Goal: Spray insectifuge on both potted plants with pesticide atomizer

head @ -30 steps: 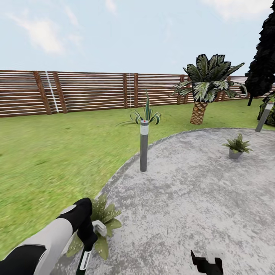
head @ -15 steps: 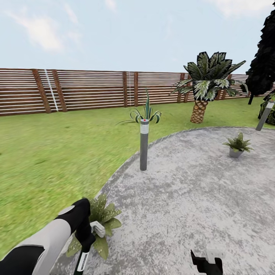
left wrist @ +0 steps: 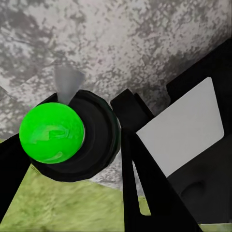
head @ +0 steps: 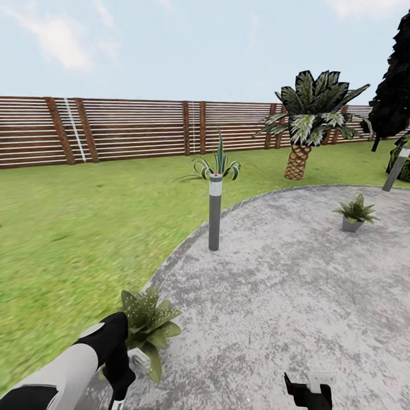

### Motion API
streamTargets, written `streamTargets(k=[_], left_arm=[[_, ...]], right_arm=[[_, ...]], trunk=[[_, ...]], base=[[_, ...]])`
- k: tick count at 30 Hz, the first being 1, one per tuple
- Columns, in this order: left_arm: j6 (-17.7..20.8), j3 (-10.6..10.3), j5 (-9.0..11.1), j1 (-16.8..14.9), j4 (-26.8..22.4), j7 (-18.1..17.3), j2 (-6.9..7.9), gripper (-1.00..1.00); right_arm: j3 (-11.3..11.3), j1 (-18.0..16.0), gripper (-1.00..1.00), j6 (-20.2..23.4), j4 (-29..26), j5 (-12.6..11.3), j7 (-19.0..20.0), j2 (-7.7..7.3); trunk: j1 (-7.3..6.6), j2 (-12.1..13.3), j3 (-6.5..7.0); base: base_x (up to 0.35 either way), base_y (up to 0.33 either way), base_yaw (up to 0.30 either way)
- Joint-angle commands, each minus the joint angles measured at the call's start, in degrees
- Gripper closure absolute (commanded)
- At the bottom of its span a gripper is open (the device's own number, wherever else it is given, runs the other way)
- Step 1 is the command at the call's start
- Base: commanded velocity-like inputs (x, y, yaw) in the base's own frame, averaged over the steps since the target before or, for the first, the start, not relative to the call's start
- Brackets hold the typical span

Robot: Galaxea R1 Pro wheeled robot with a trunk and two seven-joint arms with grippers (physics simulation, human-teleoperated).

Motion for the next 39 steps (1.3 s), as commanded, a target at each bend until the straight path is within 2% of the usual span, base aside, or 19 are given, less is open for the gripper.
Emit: streamTargets(k=[1, 6, 7, 10, 11, 13, 16, 18, 20, 22, 29, 30, 31, 32, 35, 39], left_arm=[[0.55, -0.23, -0.06, 0.05, -0.41, -0.52, 0.00, 1.00], [0.68, 0.08, 0.03, 0.10, -1.05, -0.28, 0.01, 1.00], [1.03, 0.78, 0.03, 0.10, -1.49, 0.20, 0.03, 1.00], [1.69, 6.35, 0.03, 0.10, -2.02, 2.74, -0.03, 1.00], [1.78, 9.53, 0.03, 0.10, -2.09, 5.68, -0.13, 1.00], [1.83, 13.29, 0.06, 0.10, -1.98, 9.93, -0.54, 1.00], [1.76, 15.09, 0.24, 0.10, -1.33, 11.97, -0.96, 1.00], [1.65, 15.38, 0.28, 0.12, -1.00, 12.26, -1.05, 1.00], [1.40, 15.42, 0.06, 0.18, 2.91, 12.70, -1.03, 1.00], [1.23, 15.40, -0.03, 0.23, 4.82, 12.84, -0.86, 1.00], [1.11, 15.21, -0.15, 0.45, 4.24, 12.84, -1.34, 1.00], [1.13, 15.23, -0.17, 0.42, 3.24, 12.81, -1.97, 1.00], [1.18, 15.01, -0.53, 0.39, 0.59, 12.80, -4.56, 1.00], [1.27, 14.34, -0.62, 0.38, -0.10, 12.80, -5.73, 1.00], [1.63, 11.75, -0.56, 0.37, -0.77, 12.78, -7.03, 1.00], [1.74, 11.22, -0.57, 0.37, -0.86, 12.80, -8.45, 1.00]], right_arm=[[0.32, -0.02, -1.00, -0.15, 0.01, -0.60, 0.27, 0.00], [0.32, -0.02, -1.00, -0.15, 0.01, -0.60, 0.27, -0.01], [0.32, -0.02, -1.00, -0.15, 0.01, -0.60, 0.27, -0.02], [0.33, -0.02, -1.00, -0.15, 0.01, -0.58, 0.27, 0.00], [0.33, -0.02, -1.00, -0.15, 0.01, -0.59, 0.27, 0.01], [0.33, -0.02, -1.00, -0.15, 0.01, -0.58, 0.27, 0.01], [0.33, -0.02, -1.00, -0.15, 0.01, -0.58, 0.27, 0.01], [0.33, -0.02, -1.00, -0.15, 0.01, -0.59, 0.27, 0.01], [0.33, -0.02, -1.00, -0.15, 0.01, -0.56, 0.27, 0.01], [0.33, -0.02, -1.00, -0.15, 0.01, -0.53, 0.27, 0.01], [0.33, -0.02, -1.00, -0.15, 0.01, -0.56, 0.27, 0.05], [0.33, -0.02, -1.00, -0.15, 0.01, -0.54, 0.27, 0.07], [0.33, -0.02, -1.00, -0.15, 0.01, -0.55, 0.27, 0.09], [0.33, -0.02, -1.00, -0.15, 0.01, -0.55, 0.27, 0.09], [0.33, -0.02, -1.00, -0.15, 0.01, -0.56, 0.27, 0.10], [0.33, -0.02, -1.00, -0.15, 0.01, -0.52, 0.27, 0.17]], trunk=[[-0.01, -0.02, -0.08], [-0.01, -0.02, -0.11], [-0.01, -0.02, -0.11], [-0.01, -0.02, -0.11], [-0.01, -0.02, -0.11], [-0.01, -0.02, -0.11], [-0.01, -0.02, -0.11], [-0.01, -0.02, -0.11], [-0.01, -0.02, -0.11], [-0.01, -0.02, -0.11], [-0.01, -0.02, -0.11], [-0.01, -0.02, -0.11], [-0.01, -0.02, -0.11], [-0.01, -0.02, -0.11], [-0.01, -0.02, -0.11], [-0.01, -0.02, -0.11]], base=[[0.000, 0.000, 0.000], [0.000, 0.000, 0.000], [0.000, 0.000, 0.000], [0.000, 0.000, 0.000], [0.000, 0.000, 0.000], [0.000, 0.000, 0.000], [0.000, 0.000, 0.000], [0.000, 0.000, 0.000], [0.000, 0.000, 0.000], [0.000, 0.000, 0.000], [0.000, 0.000, 0.000], [0.000, 0.000, 0.000], [0.000, 0.000, 0.000], [0.000, 0.000, 0.000], [0.000, 0.000, 0.000], [0.000, 0.000, 0.000]])
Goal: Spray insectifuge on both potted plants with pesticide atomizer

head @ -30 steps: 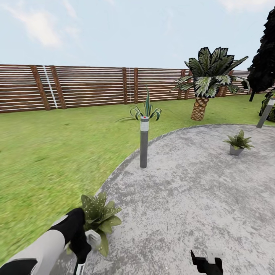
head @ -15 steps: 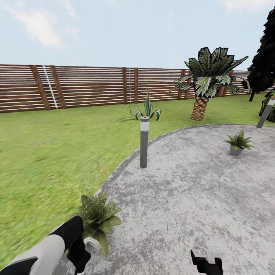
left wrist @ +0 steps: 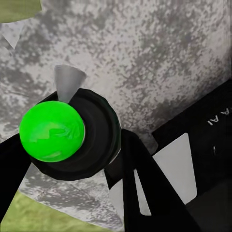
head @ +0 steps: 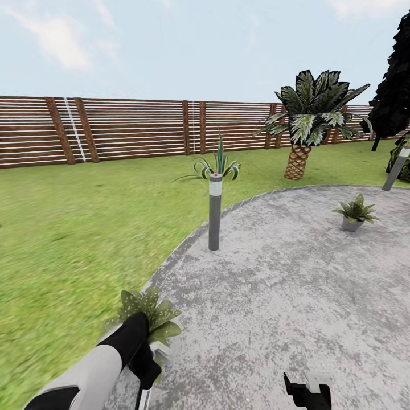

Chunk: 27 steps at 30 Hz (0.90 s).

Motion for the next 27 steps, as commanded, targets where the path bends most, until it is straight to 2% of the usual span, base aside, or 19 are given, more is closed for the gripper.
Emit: streamTargets(k=[1, 7, 9, 10, 13, 15, 21, 27], left_arm=[[0.20, 0.40, -0.71, -0.02, -0.09, -0.39, -0.12, 1.00], [-0.22, 0.51, -0.26, 0.19, 0.02, -0.83, 1.00, 1.00], [-0.07, 0.75, 0.20, 0.17, -0.73, -1.21, 2.67, 1.00], [-0.04, 0.82, 0.61, 0.16, -1.43, -1.50, 3.33, 1.00], [-0.07, 0.68, 4.23, 0.16, -5.30, -3.43, 4.44, 1.00], [-0.13, 0.60, 5.00, 0.16, -6.06, -3.73, 4.48, 1.00], [-0.16, 0.64, 5.29, 0.16, -6.32, -3.75, 4.15, 1.00], [-0.11, 0.63, 5.35, 0.16, -6.53, -3.61, 2.42, 1.00]], right_arm=[[0.33, -0.02, -1.00, -0.14, 0.01, -0.60, 0.27, -0.03], [0.33, -0.02, -1.00, -0.14, 0.01, -0.63, 0.27, -0.06], [0.33, -0.02, -1.00, -0.14, 0.01, -0.67, 0.27, -0.08], [0.33, -0.02, -1.00, -0.14, 0.01, -0.66, 0.27, -0.08], [0.33, -0.02, -1.00, -0.14, 0.01, -0.66, 0.27, -0.08], [0.33, -0.02, -1.00, -0.14, 0.01, -0.68, 0.27, -0.05], [0.33, -0.02, -1.00, -0.14, 0.01, -0.65, 0.27, -0.06], [0.33, -0.02, -1.00, -0.14, 0.01, -0.67, 0.27, -0.03]], trunk=[[-0.01, -0.02, -0.06], [-0.01, -0.02, -0.06], [-0.01, -0.02, -0.06], [-0.01, -0.02, -0.06], [-0.01, -0.02, -0.06], [-0.01, -0.02, -0.06], [-0.01, -0.02, -0.06], [-0.01, -0.02, -0.06]], base=[[0.000, 0.000, 0.000], [0.000, 0.000, 0.000], [0.000, 0.000, 0.000], [0.000, 0.000, 0.000], [0.000, 0.000, 0.000], [0.000, 0.000, 0.000], [0.000, 0.000, 0.000], [0.000, 0.000, 0.000]])
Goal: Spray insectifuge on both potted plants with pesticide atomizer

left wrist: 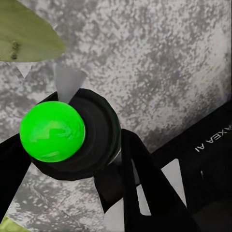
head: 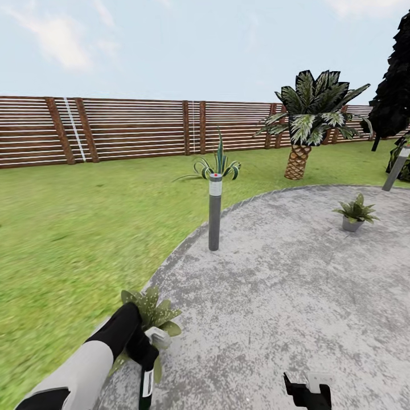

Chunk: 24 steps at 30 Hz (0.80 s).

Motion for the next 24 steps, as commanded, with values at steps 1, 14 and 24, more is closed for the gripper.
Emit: streamTargets(k=[1, 14, 24], left_arm=[[0.32, 0.61, -0.60, -0.02, -0.63, -0.43, -0.15, 1.00], [0.40, 3.55, -0.59, -0.02, -3.13, -0.72, 2.26, 1.00], [0.35, 3.63, -0.48, -0.02, -2.99, -0.81, 3.22, 1.00]], right_arm=[[0.33, -0.02, -1.00, -0.14, 0.01, -0.59, 0.27, 0.00], [0.33, -0.02, -1.00, -0.14, 0.01, -0.61, 0.27, 0.02], [0.33, -0.02, -1.00, -0.14, 0.01, -0.61, 0.27, 0.02]], trunk=[[-0.01, -0.02, -0.06], [-0.01, -0.02, -0.06], [-0.01, -0.02, -0.06]], base=[[0.000, 0.000, 0.000], [0.000, 0.000, 0.000], [0.000, 0.000, 0.000]])
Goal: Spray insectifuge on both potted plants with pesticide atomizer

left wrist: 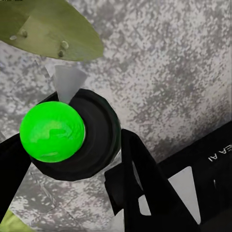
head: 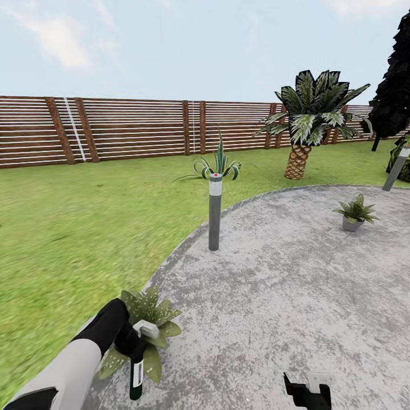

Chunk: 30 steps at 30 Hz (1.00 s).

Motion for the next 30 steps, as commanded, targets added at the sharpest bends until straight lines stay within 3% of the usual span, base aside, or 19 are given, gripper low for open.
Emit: streamTargets(k=[1, 6, 9, 11, 13, 26, 30], left_arm=[[0.26, 0.30, -0.52, -0.03, 0.31, -0.51, -0.27, 1.00], [-0.17, -0.08, -0.77, -0.03, 3.05, -0.47, -1.58, 1.00], [-0.16, -0.32, -1.22, -0.41, 3.04, -0.48, -0.99, 1.00], [0.21, -0.03, -1.02, -0.55, 2.87, -0.44, 3.02, 1.00], [0.25, 0.12, -0.82, -0.56, 2.87, -0.40, 4.29, 1.00], [0.30, -0.49, -1.37, -0.53, 2.78, 0.34, 4.22, 1.00], [0.11, -0.29, -1.36, -0.20, 2.93, 3.49, 4.21, 1.00]], right_arm=[[0.33, -0.02, -1.00, -0.14, 0.01, -0.60, 0.27, -0.01], [0.33, -0.02, -1.00, -0.14, 0.01, -0.60, 0.28, -0.01], [0.33, -0.02, -1.00, -0.14, 0.01, -0.60, 0.28, -0.01], [0.33, -0.02, -1.00, -0.14, 0.01, -0.60, 0.33, -0.01], [0.33, -0.02, -1.00, -0.14, 0.01, -0.60, 0.34, -0.01], [0.33, -0.02, -1.00, -0.14, 0.01, -0.51, 0.36, -0.10], [0.33, -0.02, -1.00, -0.14, 0.01, -0.51, 0.36, -0.06]], trunk=[[-0.01, -0.02, -0.06], [-0.01, -0.02, -0.06], [-0.01, -0.02, -0.06], [-0.01, -0.02, -0.06], [-0.01, -0.02, -0.06], [-0.01, -0.02, -0.06], [-0.01, -0.02, -0.06]], base=[[0.000, 0.000, 0.000], [0.000, 0.000, 0.000], [0.000, 0.000, 0.000], [0.000, 0.000, 0.000], [0.000, 0.000, 0.000], [0.003, 0.000, 0.000], [0.113, 0.000, 0.000]])
